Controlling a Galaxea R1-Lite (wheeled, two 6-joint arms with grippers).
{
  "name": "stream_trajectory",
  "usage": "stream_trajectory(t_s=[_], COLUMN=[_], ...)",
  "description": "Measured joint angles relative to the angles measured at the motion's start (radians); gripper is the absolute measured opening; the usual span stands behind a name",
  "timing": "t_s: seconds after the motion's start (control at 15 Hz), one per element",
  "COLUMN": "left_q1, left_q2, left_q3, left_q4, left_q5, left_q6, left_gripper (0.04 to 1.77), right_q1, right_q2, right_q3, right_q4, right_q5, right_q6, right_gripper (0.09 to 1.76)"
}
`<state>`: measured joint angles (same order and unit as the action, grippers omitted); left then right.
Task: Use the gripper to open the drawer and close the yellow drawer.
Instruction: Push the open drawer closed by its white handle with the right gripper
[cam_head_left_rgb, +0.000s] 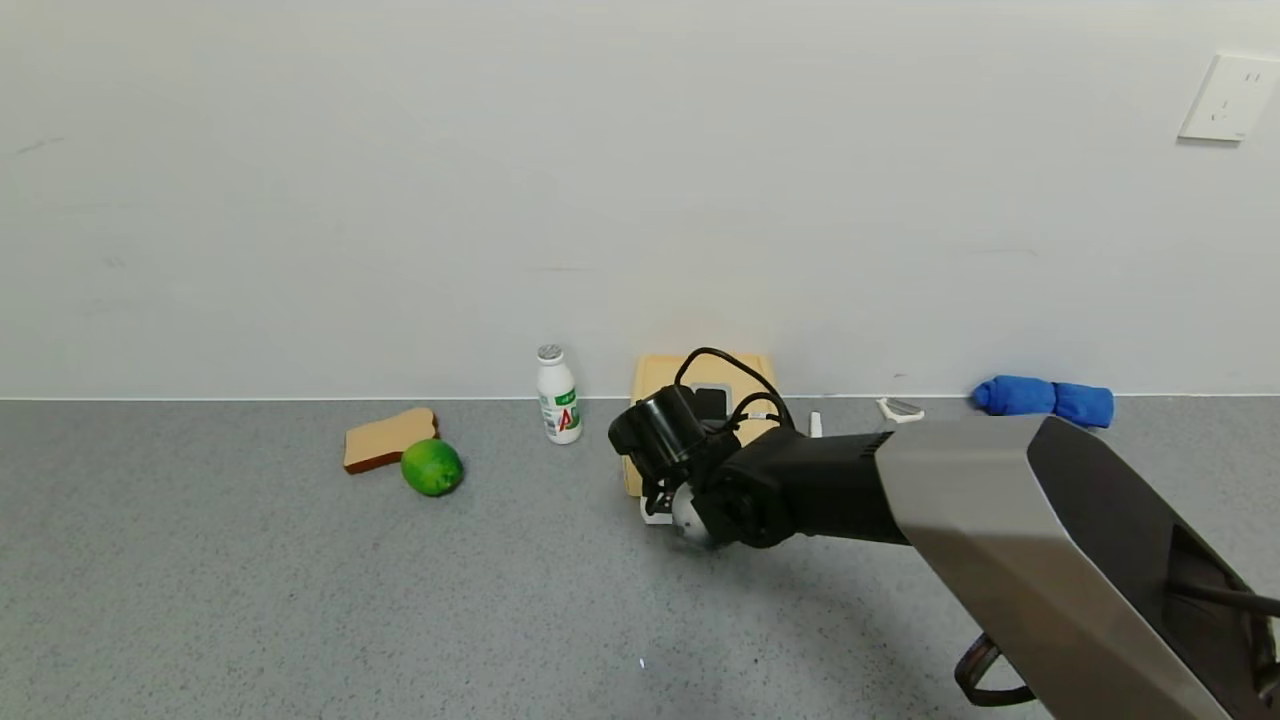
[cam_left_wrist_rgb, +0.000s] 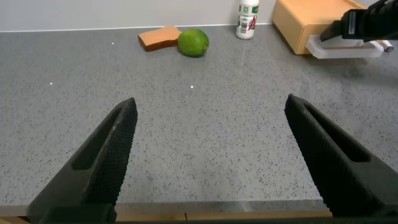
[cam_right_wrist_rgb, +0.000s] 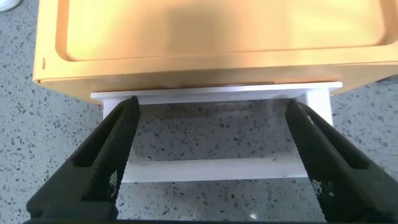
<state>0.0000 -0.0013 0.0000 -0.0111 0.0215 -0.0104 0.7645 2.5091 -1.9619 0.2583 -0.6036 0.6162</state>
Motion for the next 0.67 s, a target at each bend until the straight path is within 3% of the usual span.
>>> stream_trajectory(t_s=[0.4,0.67], left_q1=[0.000,0.000], left_q2=[0.000,0.000], left_q3=[0.000,0.000], left_q4=[0.000,0.000], left_q5=[0.000,0.000], left_q6=[0.000,0.000], left_gripper=[1.72,1.72], right_q1=[0.033,0.018], right_q2=[-0.138,-0.298], right_q3=[0.009,0.065], right_q4=[0.123,0.134], right_q5=[0.007,0.052], right_q6=[-0.029,-0.077], right_gripper=[1.71,1.71])
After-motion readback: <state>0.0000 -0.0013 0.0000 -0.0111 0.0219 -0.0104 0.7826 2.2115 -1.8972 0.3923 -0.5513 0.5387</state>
